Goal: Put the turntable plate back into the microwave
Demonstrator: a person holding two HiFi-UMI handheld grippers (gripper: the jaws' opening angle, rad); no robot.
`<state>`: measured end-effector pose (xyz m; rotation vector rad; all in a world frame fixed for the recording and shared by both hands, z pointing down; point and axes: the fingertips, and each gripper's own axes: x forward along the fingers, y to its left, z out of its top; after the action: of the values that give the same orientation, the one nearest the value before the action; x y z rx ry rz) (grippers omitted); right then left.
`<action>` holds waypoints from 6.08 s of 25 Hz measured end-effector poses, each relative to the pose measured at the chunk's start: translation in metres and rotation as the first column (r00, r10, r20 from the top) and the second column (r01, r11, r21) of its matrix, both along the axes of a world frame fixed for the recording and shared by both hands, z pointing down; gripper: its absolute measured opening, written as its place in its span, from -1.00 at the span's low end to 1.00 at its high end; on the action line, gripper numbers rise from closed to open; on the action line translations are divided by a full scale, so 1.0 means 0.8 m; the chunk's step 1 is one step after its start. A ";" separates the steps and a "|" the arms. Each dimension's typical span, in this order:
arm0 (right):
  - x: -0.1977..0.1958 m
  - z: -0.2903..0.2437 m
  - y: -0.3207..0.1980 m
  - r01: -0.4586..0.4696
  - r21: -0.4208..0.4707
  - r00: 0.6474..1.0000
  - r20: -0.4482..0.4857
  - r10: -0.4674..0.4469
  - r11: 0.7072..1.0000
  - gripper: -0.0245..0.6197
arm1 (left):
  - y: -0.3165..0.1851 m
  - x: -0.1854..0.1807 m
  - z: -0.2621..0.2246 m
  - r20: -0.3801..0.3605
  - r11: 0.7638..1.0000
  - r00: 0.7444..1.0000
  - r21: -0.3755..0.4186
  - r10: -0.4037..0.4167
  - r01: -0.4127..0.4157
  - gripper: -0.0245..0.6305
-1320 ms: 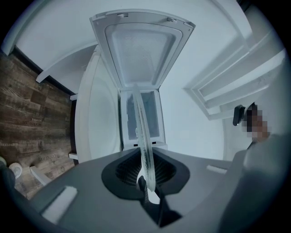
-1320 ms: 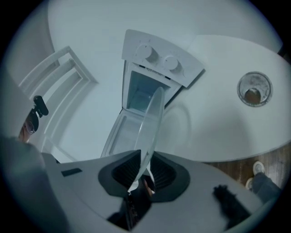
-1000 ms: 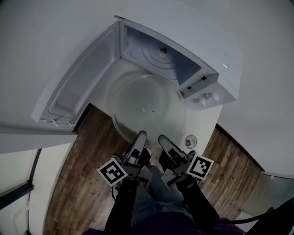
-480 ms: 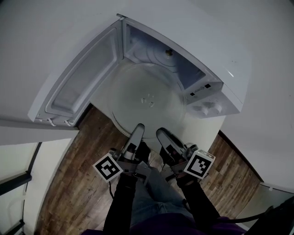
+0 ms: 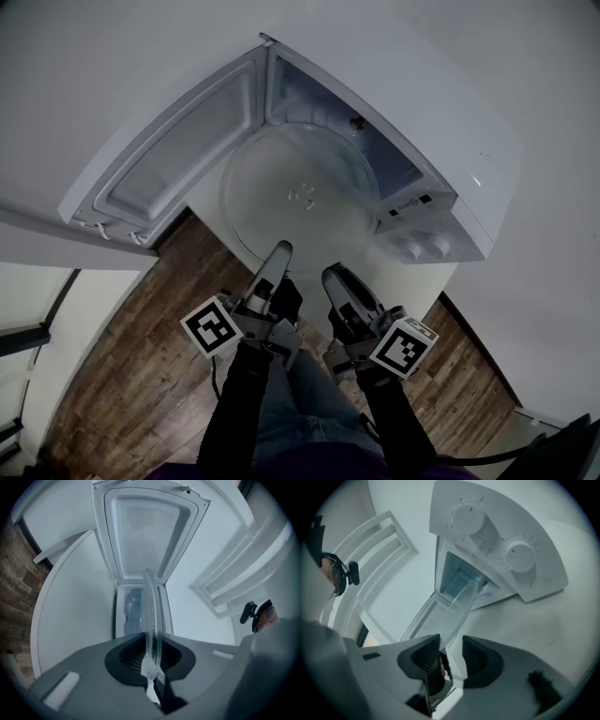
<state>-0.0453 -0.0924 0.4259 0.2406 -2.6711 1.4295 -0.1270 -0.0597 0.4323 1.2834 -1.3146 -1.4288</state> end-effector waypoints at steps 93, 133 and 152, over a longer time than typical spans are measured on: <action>-0.054 0.083 -0.050 0.139 0.300 0.822 -0.566 0.059 0.944 -0.90 | -0.234 -0.078 0.036 -0.074 0.964 0.963 -0.038 0.260 -0.263 -0.75; -0.101 0.026 -0.178 -0.311 0.290 0.871 -0.295 0.393 0.905 -0.64 | -0.266 -0.085 0.042 -0.099 0.937 0.939 -0.095 0.328 -0.337 -0.73; -0.123 0.018 -0.194 -0.412 0.169 0.875 -0.200 0.441 0.895 -0.60 | -0.269 -0.086 0.041 -0.107 0.912 0.915 -0.096 0.389 -0.399 -0.73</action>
<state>-0.1438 -0.2480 0.4406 1.0036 -2.6080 1.2304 -0.1957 -0.2752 0.4650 1.3056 -0.9941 -1.0933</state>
